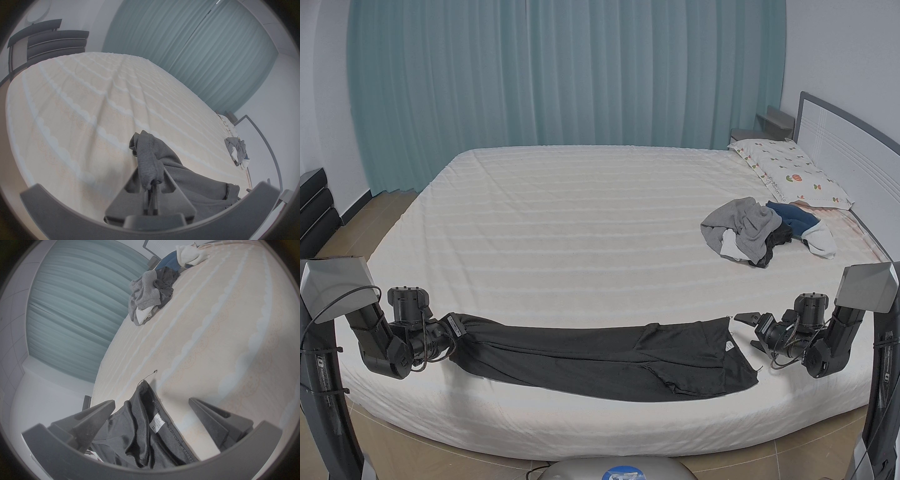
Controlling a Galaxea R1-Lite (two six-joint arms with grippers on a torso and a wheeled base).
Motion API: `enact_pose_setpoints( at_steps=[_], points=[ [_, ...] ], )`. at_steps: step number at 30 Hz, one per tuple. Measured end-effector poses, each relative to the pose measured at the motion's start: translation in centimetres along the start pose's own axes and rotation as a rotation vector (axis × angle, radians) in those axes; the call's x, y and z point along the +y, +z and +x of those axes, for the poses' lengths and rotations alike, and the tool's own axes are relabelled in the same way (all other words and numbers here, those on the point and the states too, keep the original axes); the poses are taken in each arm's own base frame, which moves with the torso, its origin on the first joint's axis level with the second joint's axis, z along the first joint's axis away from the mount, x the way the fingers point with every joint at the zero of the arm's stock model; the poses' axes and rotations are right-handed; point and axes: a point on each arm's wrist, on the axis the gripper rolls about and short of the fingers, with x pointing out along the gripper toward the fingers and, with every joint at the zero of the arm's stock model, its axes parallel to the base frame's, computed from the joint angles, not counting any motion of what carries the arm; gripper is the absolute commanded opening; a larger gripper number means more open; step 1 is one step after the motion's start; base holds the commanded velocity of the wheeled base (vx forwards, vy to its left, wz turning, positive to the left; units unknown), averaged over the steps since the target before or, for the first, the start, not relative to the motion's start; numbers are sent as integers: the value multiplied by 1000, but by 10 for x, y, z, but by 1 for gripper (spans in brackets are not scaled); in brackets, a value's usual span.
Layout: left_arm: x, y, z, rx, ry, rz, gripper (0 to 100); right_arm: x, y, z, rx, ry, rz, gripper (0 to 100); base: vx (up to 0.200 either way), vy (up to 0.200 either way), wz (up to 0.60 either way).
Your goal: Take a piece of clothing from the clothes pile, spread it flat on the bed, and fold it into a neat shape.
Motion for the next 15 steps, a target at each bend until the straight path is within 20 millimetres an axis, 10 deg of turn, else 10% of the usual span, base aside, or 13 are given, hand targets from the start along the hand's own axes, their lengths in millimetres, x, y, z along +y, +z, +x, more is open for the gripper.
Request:
enact_pose_setpoints(
  at_steps=[15],
  points=[
    [-2, -1, 0, 2, -4, -31, 0, 0, 0, 0, 0, 0, -2, 100, -27, 0, 0]
  ],
)
